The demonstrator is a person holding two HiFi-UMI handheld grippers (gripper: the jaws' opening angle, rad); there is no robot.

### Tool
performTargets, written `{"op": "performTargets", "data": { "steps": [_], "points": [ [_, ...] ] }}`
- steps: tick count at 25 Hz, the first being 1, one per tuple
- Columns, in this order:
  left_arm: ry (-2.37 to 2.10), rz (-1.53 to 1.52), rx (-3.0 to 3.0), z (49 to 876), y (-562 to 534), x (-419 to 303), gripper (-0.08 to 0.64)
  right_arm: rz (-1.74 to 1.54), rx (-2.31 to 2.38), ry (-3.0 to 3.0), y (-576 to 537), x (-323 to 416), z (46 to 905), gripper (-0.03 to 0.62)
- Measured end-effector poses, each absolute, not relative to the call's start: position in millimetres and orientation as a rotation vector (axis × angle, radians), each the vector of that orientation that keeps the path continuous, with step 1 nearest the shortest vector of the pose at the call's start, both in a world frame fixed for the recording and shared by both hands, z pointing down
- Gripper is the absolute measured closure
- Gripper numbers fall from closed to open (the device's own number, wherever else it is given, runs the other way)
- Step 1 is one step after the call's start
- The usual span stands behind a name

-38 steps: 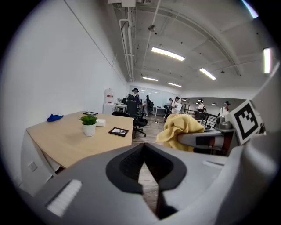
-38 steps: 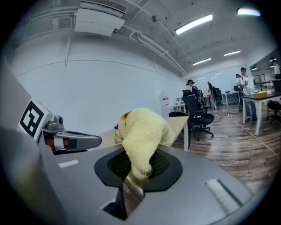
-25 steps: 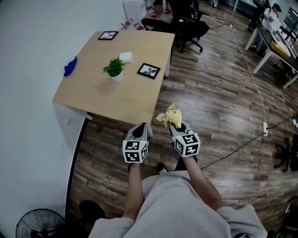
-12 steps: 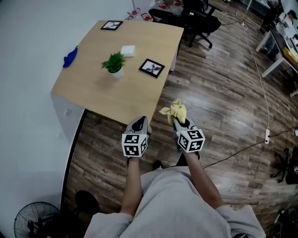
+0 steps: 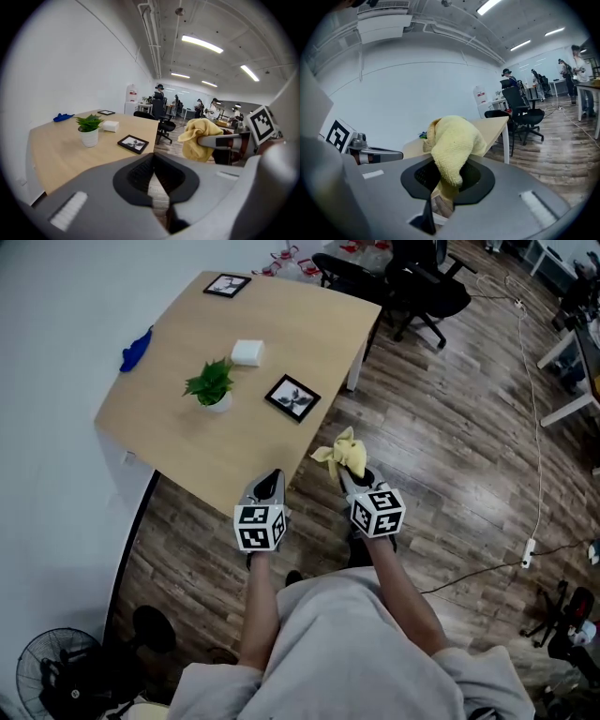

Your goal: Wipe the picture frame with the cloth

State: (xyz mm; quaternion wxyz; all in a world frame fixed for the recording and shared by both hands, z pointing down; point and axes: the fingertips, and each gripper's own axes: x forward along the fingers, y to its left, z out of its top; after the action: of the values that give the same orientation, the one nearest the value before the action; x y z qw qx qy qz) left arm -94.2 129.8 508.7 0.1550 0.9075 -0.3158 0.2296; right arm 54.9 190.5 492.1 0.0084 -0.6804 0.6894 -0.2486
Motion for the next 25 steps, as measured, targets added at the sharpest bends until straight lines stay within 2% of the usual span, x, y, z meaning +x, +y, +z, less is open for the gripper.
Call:
{"op": "performTargets", "data": {
  "steps": [11, 25],
  "points": [
    [-1.076, 0.698, 2.499, 513, 104, -31, 0.508, -0.847, -1.971, 2.297, 128, 133, 504, 0.535],
    [-1.302, 0.620, 2.357, 524, 72, -22, 0.508, -0.831, -1.688, 2.673, 71, 128, 515, 0.535]
  ]
}}
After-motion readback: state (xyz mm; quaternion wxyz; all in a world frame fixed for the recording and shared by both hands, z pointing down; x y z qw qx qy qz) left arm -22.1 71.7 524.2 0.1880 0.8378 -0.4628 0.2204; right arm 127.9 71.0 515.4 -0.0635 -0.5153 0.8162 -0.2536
